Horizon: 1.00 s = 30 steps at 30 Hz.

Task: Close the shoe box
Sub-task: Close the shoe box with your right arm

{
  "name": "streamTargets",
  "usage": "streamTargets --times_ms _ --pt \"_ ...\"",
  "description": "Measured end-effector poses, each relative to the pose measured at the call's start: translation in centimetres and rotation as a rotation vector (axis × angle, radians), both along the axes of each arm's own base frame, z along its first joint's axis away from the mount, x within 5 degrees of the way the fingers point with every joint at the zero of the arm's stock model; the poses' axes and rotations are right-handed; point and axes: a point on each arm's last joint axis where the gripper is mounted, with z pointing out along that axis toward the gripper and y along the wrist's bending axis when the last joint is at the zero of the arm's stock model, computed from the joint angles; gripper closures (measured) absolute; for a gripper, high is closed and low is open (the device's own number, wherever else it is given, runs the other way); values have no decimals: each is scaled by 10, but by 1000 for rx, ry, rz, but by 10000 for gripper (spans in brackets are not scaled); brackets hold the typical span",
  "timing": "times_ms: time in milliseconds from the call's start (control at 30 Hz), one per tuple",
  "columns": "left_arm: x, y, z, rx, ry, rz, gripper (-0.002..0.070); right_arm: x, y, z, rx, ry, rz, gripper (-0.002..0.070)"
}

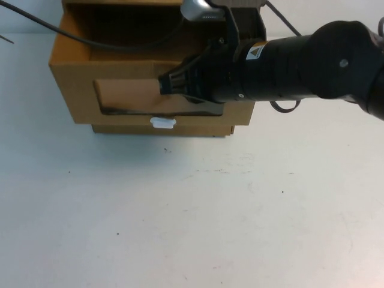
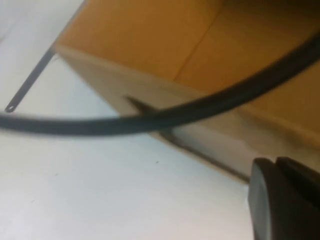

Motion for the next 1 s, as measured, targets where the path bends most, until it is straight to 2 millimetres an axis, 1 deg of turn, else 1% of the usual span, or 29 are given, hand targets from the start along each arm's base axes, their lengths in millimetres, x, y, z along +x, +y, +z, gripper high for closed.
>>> streamTargets --times_ms 100,200,433,667,800,1000 --pt "0 0 0 0 0 0 680 10 0 -5 8 15 -24 687" --pt "0 0 0 0 1 0 680 18 -2 -7 16 17 -43 687" --pt "0 0 0 1 2 -1 680 26 -2 3 43 -38 -58 687" --pt "0 0 0 1 2 -1 680 58 -7 3 66 -56 -120 687" --pt "0 0 0 1 2 -1 680 75 -6 5 80 -71 -143 687" --pt "0 0 0 1 2 -1 680 92 1 1 90 -88 -151 687"
